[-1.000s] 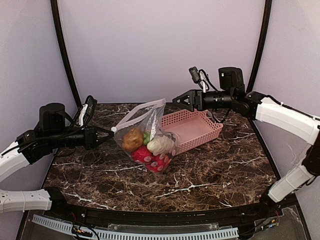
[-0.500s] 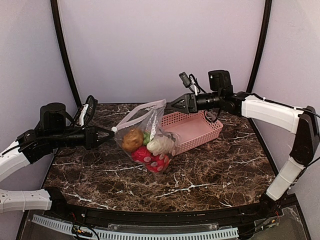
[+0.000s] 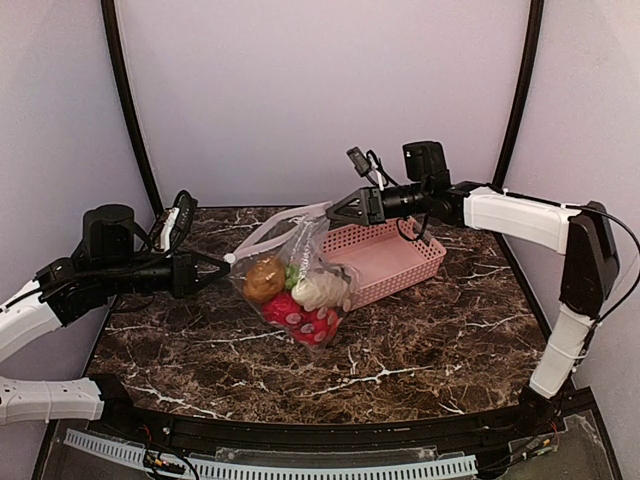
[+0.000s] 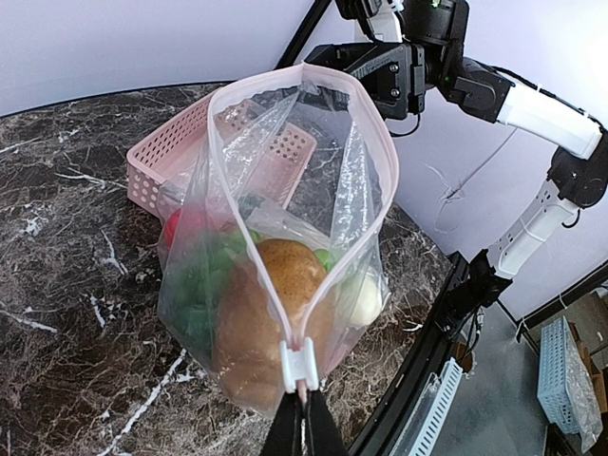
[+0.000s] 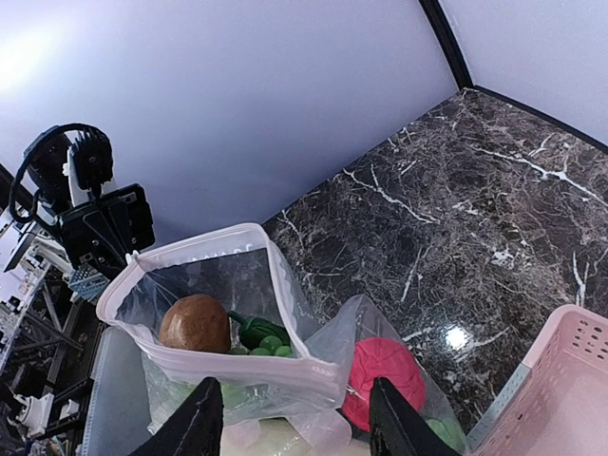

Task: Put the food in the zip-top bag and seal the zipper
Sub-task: Adjust the zipper food storage bag at the center of the board.

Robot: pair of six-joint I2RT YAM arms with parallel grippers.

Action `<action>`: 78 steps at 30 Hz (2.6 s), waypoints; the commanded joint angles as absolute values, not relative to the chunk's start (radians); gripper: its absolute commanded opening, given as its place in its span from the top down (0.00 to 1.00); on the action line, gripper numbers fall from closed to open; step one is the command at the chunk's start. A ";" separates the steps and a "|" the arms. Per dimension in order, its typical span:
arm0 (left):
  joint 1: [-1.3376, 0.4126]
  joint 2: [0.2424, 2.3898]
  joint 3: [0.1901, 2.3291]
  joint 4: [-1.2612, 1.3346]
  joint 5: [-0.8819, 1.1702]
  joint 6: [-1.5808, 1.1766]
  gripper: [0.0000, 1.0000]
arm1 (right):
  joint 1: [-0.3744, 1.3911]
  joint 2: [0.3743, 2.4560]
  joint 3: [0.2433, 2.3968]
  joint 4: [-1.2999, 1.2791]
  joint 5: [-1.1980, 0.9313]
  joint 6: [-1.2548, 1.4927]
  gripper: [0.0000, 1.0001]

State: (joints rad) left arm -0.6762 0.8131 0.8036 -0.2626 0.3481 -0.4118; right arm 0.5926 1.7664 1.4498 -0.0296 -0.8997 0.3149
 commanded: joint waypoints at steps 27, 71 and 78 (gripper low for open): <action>-0.672 0.792 0.979 -0.267 0.344 -0.480 0.99 | 0.613 1.606 1.434 -0.035 -0.913 0.277 1.00; -0.670 0.768 0.953 -0.250 0.367 -0.533 0.99 | 0.659 1.750 1.497 0.070 -1.056 0.260 0.25; -0.670 0.758 0.946 -0.295 0.324 -0.519 0.99 | 0.682 1.710 1.449 0.052 -0.894 0.274 0.18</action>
